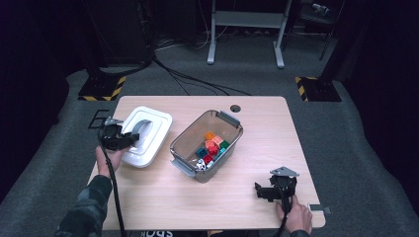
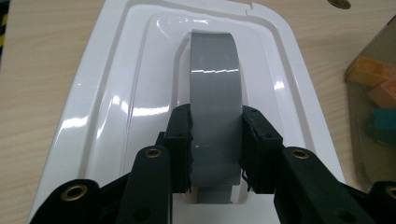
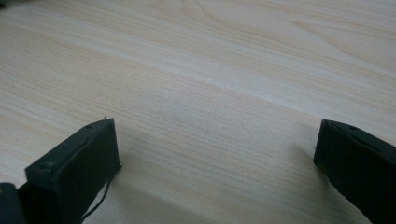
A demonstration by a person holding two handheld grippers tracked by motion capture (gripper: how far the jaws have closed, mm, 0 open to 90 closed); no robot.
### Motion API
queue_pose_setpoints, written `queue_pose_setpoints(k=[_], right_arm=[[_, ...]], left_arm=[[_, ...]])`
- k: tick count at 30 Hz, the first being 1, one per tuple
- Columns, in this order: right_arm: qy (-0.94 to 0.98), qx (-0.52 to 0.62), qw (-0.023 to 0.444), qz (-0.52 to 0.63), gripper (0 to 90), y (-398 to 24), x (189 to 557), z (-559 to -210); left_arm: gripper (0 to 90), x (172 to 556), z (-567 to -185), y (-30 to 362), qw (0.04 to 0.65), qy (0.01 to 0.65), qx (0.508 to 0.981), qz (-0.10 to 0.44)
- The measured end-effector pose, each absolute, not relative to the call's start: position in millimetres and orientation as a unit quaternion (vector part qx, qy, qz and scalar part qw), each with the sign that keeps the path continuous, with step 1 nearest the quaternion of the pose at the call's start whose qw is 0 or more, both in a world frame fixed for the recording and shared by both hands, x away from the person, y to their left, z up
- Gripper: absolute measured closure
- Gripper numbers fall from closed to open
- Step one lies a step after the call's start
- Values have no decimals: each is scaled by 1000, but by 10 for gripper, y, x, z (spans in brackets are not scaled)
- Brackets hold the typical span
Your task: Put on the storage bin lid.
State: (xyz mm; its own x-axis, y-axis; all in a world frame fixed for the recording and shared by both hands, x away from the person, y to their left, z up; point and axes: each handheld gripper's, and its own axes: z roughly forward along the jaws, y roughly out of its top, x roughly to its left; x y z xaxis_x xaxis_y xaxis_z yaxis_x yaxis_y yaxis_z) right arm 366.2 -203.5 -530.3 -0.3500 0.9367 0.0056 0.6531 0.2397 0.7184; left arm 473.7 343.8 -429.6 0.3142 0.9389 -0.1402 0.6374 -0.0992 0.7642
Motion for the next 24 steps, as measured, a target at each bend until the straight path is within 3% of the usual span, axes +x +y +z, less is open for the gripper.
queue_pose_setpoints(k=[24], right_arm=[[756,526,220,322,0,-2036,3662,-5303]], left_arm=[[670,4783,-3651,2949,406,499,742,191]])
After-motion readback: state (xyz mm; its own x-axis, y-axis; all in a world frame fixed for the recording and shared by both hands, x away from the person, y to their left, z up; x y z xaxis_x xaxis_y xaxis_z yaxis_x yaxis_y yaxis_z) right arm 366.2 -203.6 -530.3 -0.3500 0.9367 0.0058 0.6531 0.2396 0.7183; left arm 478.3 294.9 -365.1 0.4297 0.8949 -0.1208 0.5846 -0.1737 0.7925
